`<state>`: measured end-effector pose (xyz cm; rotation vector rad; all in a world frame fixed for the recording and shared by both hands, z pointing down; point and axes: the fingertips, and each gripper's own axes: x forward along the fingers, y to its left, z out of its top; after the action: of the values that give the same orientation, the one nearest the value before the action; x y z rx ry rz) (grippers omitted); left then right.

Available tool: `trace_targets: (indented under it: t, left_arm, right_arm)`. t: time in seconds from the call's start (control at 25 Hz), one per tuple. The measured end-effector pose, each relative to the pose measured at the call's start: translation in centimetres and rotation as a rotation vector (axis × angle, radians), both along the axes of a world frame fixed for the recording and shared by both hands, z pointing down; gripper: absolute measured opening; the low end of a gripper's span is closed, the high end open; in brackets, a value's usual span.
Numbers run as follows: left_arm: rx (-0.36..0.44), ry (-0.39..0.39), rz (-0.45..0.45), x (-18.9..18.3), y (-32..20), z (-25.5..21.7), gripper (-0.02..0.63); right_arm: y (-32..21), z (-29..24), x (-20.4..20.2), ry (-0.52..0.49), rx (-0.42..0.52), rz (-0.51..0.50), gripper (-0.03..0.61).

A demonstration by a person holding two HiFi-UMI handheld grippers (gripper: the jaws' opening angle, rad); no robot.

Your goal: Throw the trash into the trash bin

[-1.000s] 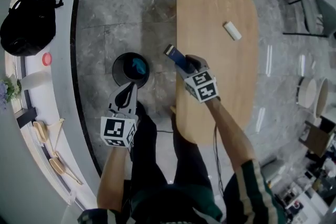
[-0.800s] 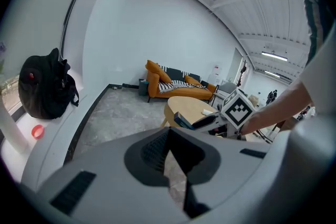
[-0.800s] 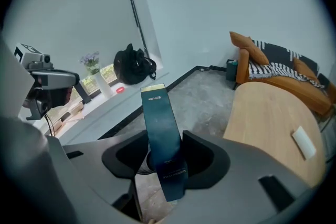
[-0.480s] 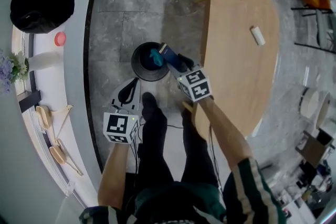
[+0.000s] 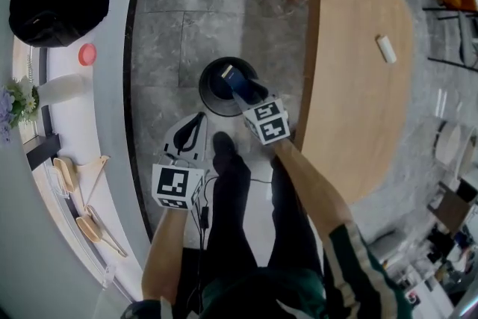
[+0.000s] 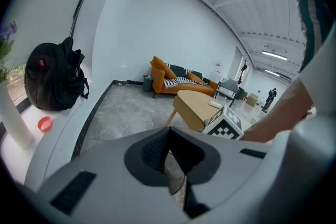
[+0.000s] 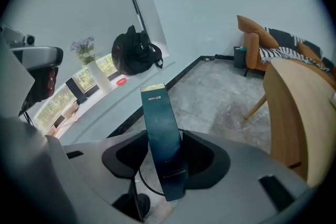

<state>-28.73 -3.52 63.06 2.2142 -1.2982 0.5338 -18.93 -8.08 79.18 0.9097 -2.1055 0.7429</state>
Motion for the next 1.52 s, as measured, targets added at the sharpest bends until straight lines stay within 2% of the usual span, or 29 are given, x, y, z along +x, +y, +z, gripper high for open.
trace_targets:
  t: [0.2,0.52,0.84,1.0,1.24,1.4,1.52]
  left_arm:
    - [-0.01,-0.012,0.032,-0.4,0.4,2.2,0.002]
    - [-0.036,-0.03,0.056,-1.8,1.2,4.8,0.002]
    - [-0.052,-0.032,0.049,-3.3,1.0,5.5,0.002]
    - [-0.051,-0.026,0.051,-3.2,0.7,4.8,0.002]
    - [-0.025,-0.006,0.061,-1.4,-0.7,1.4,0.002]
    - [0.01,0.006,0.072,1.1,-2.2,-2.3,0.002]
    - [0.045,0.011,0.087,3.4,-3.8,-5.2,0.002]
  right_arm:
    - [1.1,3.9,-1.8,0.003,-0.029,0.008,0.201]
    - [1.4,9.3,-2.0,0.048,-0.082,0.039,0.201]
    - [2.2,10.9,-2.1,0.119,-0.11,-0.011,0.206]
    - [2.0,8.9,-1.9,0.103,-0.104,0.01,0.187]
    - [0.4,1.2,-1.3,0.056,0.011,-0.014,0.01]
    - [-1.1,-5.4,0.4,0.01,0.099,-0.035,0.002]
    - [-3.3,-10.0,3.2,-0.015,0.163,0.019,0.002]
